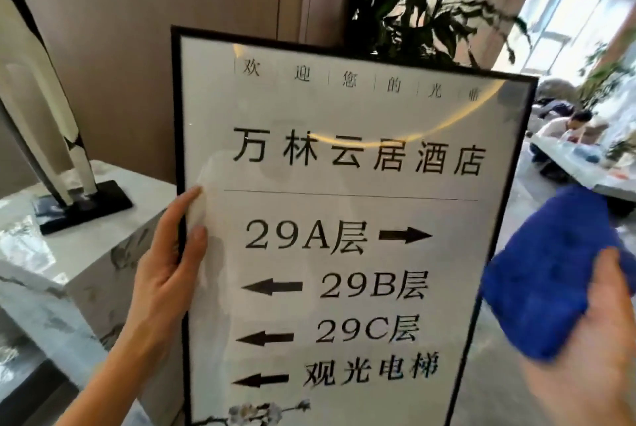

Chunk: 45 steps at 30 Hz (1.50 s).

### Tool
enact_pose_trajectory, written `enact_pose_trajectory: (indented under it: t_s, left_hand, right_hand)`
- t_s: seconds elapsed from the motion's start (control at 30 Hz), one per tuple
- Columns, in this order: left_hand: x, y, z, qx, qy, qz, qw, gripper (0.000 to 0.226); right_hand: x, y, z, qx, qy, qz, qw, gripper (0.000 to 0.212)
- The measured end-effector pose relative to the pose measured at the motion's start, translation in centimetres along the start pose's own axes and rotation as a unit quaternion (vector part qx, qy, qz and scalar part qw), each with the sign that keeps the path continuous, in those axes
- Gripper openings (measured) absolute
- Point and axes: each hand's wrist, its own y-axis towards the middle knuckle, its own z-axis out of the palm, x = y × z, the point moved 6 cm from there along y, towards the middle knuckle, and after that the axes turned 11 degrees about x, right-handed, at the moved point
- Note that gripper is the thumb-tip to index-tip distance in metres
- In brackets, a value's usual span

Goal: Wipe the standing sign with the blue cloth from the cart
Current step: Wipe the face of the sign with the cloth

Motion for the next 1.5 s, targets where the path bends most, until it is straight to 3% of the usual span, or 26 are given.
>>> enact_pose_trajectory:
  t_s: [0.03, 0.07, 0.1, 0.23, 0.33, 0.5, 0.63, 0.77, 0.83, 0.97, 1.1, 1.3, 1.5]
  left_hand:
    - [-0.6, 0.5, 0.4, -0.001, 0.015, 0.001, 1.000, 0.050]
    - [-0.8, 0.8, 0.6, -0.005, 0.029, 0.001, 1.000, 0.046]
    - [-0.9, 1.2, 0.7, -0.013, 0.046, -0.003, 0.999, 0.041]
    - [-1.1, 1.3, 1.0, -0.047, 0.045, 0.021, 0.998, 0.036]
    - [-0.9, 1.1, 0.9, -0.054, 0.057, 0.030, 0.996, 0.040]
    - [-0.8, 1.0, 0.5, -0.071, 0.079, 0.033, 0.994, 0.043]
    - [0.2, 0.9, 0.6, -0.058, 0.082, 0.016, 0.995, 0.051]
    - [-0.7, 1.2, 0.1, -0.048, 0.077, 0.016, 0.996, 0.048]
    - [-0.7, 1.4, 0.2, -0.049, 0.072, 0.012, 0.996, 0.044]
    - [-0.1, 1.4, 0.7, -0.035, 0.086, -0.001, 0.996, 0.056]
    - [1.0, 1.3, 0.6, -0.037, 0.050, -0.028, 0.998, 0.042]
    - [2.1, 0.9, 0.7, -0.054, 0.039, -0.011, 0.998, 0.039]
    - [0.9, 1.1, 0.6, -0.045, 0.061, 0.006, 0.997, 0.051]
  right_hand:
    - [0.3, 1.5, 0.5, -0.003, 0.084, -0.003, 0.996, 0.057]
    - [0.7, 1.5, 1.3, -0.053, 0.037, 0.006, 0.998, 0.135]
    - [0.0, 4.0, 2.6, -0.012, 0.000, -0.067, 0.998, 0.075]
    - [-0.7, 8.7, 3.6, -0.053, -0.170, -0.098, 0.979, 0.084]
    - [-0.2, 9.6, 5.8, -0.085, -0.332, -0.229, 0.911, 0.075]
    - [-1.3, 9.8, 8.5, -0.138, -0.380, -0.355, 0.843, 0.062]
    - [-3.5, 6.4, 17.3, -0.043, -0.443, -0.372, 0.814, 0.063]
    - [-6.4, 1.2, 26.3, 0.049, -0.565, -0.415, 0.711, 0.079]
    - [-6.9, 0.2, 28.4, 0.067, -0.588, -0.419, 0.689, 0.086]
    - [-6.0, 0.4, 28.8, 0.088, -0.593, -0.425, 0.678, 0.085]
    - [-3.6, 3.0, 26.2, 0.072, -0.583, -0.439, 0.680, 0.082]
    - [1.8, 11.0, 17.1, 0.007, -0.544, -0.399, 0.738, 0.073]
    - [4.6, 16.7, 6.0, -0.098, -0.456, -0.311, 0.828, 0.071]
